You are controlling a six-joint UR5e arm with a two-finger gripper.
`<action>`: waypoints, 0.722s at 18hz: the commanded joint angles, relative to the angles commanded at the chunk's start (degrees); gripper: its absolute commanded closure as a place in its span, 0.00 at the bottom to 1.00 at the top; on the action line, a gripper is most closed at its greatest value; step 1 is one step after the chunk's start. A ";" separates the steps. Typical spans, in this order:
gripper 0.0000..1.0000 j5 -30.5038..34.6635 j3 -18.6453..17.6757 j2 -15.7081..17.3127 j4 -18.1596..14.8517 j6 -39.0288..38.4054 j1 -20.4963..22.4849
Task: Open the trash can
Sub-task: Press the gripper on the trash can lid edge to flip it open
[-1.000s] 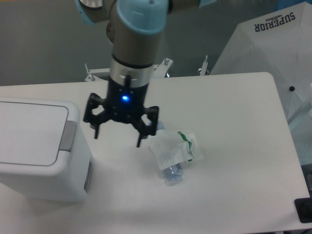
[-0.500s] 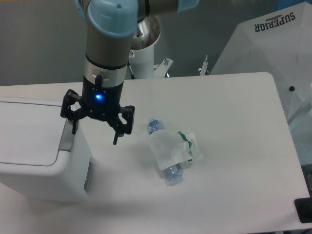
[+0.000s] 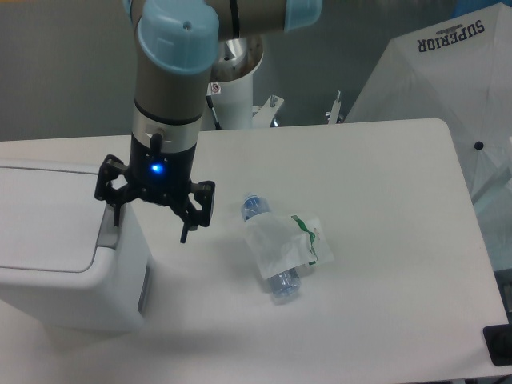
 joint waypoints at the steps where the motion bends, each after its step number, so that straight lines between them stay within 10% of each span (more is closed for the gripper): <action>1: 0.00 0.00 0.00 0.00 0.00 0.00 -0.26; 13: 0.00 0.00 0.18 -0.70 0.79 -1.05 -0.53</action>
